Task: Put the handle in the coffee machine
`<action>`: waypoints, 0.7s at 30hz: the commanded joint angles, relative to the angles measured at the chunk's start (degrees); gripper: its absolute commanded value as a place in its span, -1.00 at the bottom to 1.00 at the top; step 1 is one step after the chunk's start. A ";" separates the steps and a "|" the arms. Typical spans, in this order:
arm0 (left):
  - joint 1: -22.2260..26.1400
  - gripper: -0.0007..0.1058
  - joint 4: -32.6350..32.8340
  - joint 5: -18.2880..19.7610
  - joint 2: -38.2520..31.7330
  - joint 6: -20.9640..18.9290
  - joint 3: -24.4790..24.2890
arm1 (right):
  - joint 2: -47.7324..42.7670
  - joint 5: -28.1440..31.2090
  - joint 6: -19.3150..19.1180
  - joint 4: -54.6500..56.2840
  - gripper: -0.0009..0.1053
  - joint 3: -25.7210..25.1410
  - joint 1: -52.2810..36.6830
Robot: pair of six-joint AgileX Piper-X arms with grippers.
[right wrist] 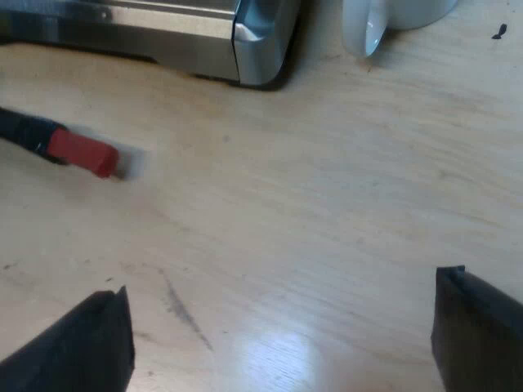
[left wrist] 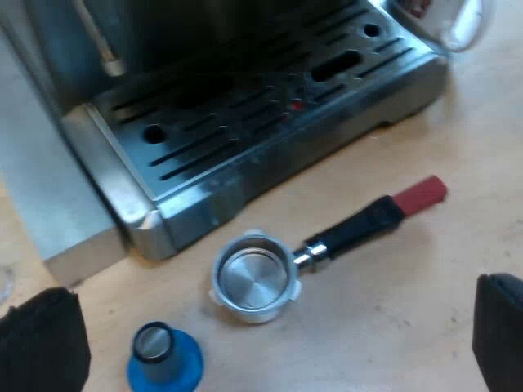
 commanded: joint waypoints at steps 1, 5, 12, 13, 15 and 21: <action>-7.01 0.85 0.22 -0.59 3.71 0.21 -1.16 | 5.85 -0.68 -0.70 -0.24 0.44 -3.63 4.86; -12.67 0.85 1.85 -4.00 6.49 2.49 -1.16 | 12.14 -0.25 -0.70 -0.39 0.44 -7.55 10.18; -16.06 0.85 1.99 -4.68 9.64 2.61 -1.16 | 21.75 0.89 -0.70 -4.24 0.40 -10.88 16.85; -16.06 0.85 1.99 -4.68 9.79 2.75 -1.16 | 22.03 0.89 -0.70 -4.55 0.39 -10.97 17.08; -16.06 0.85 1.88 -4.49 9.78 2.75 -1.16 | 24.80 1.03 -0.45 -6.39 0.34 -11.41 17.94; -16.06 0.85 1.65 -3.03 9.78 2.75 -1.16 | 33.69 0.92 -0.24 -10.05 0.14 -13.89 18.06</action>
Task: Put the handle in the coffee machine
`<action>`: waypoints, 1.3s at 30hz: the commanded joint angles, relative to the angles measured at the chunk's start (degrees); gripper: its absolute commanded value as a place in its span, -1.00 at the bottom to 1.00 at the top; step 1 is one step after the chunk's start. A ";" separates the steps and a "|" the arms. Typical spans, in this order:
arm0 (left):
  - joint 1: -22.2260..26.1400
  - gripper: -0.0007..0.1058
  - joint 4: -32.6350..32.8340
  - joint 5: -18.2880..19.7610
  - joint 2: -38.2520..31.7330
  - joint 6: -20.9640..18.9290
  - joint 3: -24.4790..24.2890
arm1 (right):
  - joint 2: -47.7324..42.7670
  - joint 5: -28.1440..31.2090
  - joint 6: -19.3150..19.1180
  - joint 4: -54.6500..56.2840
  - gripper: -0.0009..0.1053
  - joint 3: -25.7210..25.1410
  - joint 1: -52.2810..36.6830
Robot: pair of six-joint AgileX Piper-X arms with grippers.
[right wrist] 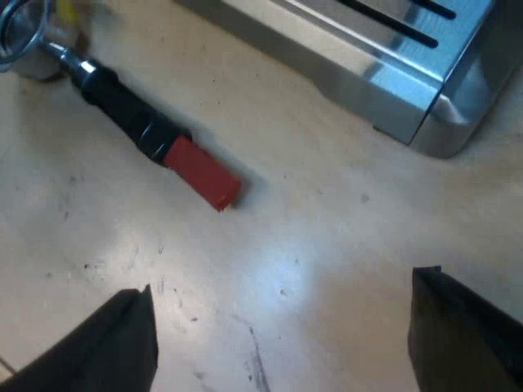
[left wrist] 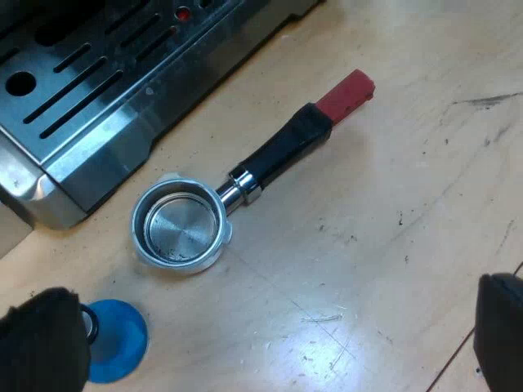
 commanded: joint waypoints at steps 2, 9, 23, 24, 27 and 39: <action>-0.18 0.85 -0.49 0.13 -0.03 -0.05 -0.56 | 3.66 -0.54 -0.18 -0.78 -0.01 -1.96 0.35; -0.18 0.85 -0.49 0.46 -0.03 -0.05 -0.56 | 9.13 5.27 3.04 -2.40 -0.70 -3.02 7.16; -0.18 0.85 -0.49 0.70 -0.03 -0.05 -0.56 | 18.42 13.82 8.52 -14.90 -0.98 -2.40 15.89; -0.18 0.85 -0.49 0.70 -0.03 -0.05 -0.56 | 19.35 13.82 8.82 -15.29 -0.98 -2.40 15.89; -0.18 0.85 -0.49 0.70 -0.03 -0.05 0.37 | 21.41 13.78 8.80 -15.58 -0.98 -2.40 16.36; -0.18 0.85 -0.49 0.70 -0.03 -0.05 2.74 | 30.35 15.04 10.29 -22.08 -0.98 -2.40 18.48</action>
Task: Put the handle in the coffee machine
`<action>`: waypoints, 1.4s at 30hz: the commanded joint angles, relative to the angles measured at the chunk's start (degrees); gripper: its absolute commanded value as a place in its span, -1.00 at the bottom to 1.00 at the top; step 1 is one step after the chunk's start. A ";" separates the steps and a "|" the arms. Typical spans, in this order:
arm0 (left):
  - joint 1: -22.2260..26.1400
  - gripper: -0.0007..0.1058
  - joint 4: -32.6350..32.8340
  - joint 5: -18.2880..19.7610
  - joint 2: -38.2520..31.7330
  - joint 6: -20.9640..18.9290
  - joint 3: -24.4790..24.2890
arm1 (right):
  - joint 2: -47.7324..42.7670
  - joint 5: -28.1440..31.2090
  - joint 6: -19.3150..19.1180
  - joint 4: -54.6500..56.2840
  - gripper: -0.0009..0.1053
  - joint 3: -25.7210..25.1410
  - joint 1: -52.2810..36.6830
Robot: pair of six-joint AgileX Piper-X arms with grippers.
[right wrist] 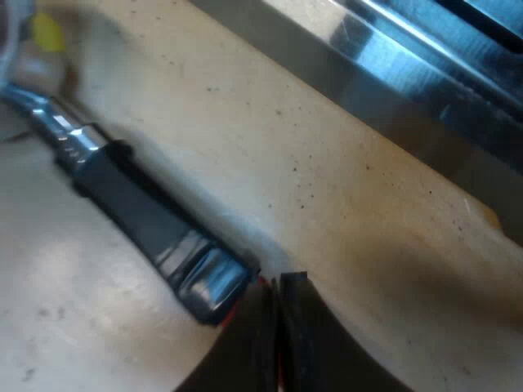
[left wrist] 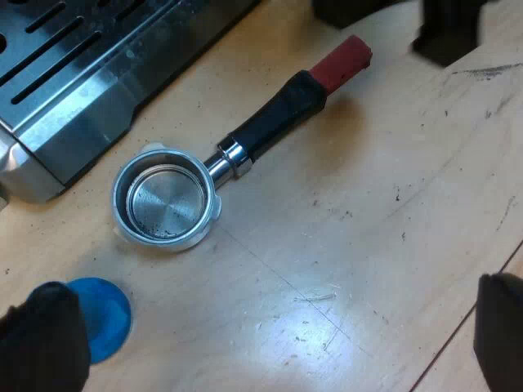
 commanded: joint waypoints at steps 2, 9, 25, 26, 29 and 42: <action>-0.18 0.85 -0.20 0.23 -0.03 -0.05 -0.08 | 2.20 0.28 0.38 -0.66 -0.98 -0.09 -0.01; -0.18 0.85 -0.20 0.23 -0.03 -0.05 -0.08 | 5.50 1.09 0.38 -1.99 -0.98 -0.09 -0.01; -0.18 0.85 -0.20 0.23 -0.03 -0.05 -0.08 | 8.88 4.47 0.21 -3.12 -0.98 -0.09 -0.43; -0.18 0.85 -0.20 0.23 -0.03 -0.05 -0.08 | 9.12 3.76 0.21 -2.79 -0.98 -0.09 -0.43; -0.18 0.85 0.10 0.10 -0.03 -0.05 -0.08 | 9.32 3.05 0.21 -2.12 -0.98 -0.09 -0.60; -0.18 0.85 4.94 -2.47 -0.03 -0.17 -0.08 | 9.72 -3.79 -5.46 4.47 -0.98 -0.09 7.87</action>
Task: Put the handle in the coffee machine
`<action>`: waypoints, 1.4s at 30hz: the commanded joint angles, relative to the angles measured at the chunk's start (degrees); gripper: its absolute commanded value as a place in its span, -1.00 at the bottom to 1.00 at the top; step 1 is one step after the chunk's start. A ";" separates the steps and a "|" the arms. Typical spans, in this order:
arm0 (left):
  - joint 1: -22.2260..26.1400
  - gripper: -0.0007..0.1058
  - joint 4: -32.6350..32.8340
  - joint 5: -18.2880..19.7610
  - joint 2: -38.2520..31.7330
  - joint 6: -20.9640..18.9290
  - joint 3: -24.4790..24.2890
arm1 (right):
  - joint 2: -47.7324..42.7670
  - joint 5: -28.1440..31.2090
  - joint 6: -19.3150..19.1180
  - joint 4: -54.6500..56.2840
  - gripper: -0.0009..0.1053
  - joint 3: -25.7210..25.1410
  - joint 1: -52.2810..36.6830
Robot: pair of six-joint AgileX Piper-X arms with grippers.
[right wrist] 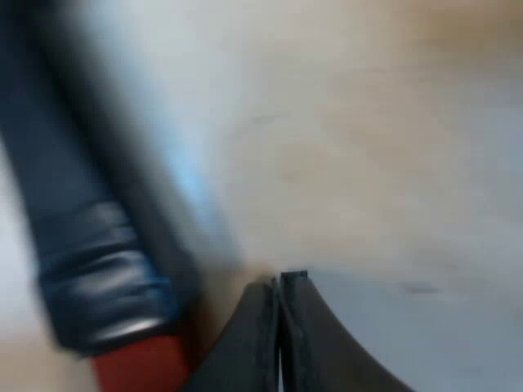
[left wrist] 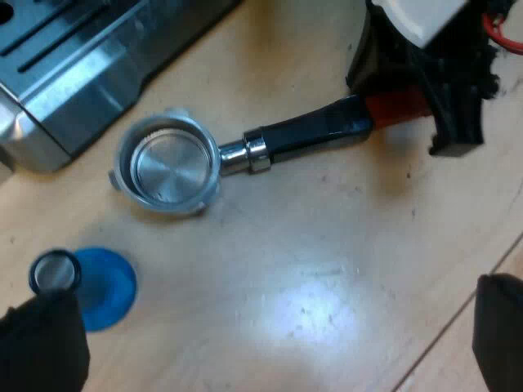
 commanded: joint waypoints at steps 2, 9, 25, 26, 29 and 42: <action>-0.18 0.85 3.34 -1.53 -0.03 -0.51 -0.08 | -0.04 -2.01 -1.20 1.56 -0.98 0.06 3.29; -0.18 0.85 5.95 -3.61 -0.71 -2.30 -0.89 | -0.04 -9.08 -2.41 4.05 -0.98 0.06 7.02; -0.18 0.85 13.32 -11.29 -4.58 -4.64 -7.32 | 1.48 -9.95 -1.98 -6.48 -0.98 -2.24 14.88; -0.18 0.85 13.32 -11.29 -4.58 -4.64 -7.32 | 1.72 -9.95 -1.97 -6.86 -0.98 -2.44 14.88; -0.18 0.85 13.32 -11.31 -4.58 -5.20 -7.32 | 3.98 -11.30 -1.98 -8.52 -0.98 -4.33 15.19; -0.18 0.85 13.32 -11.31 -4.58 -5.18 -7.45 | 12.79 -11.41 2.56 -15.80 -0.98 -15.81 15.31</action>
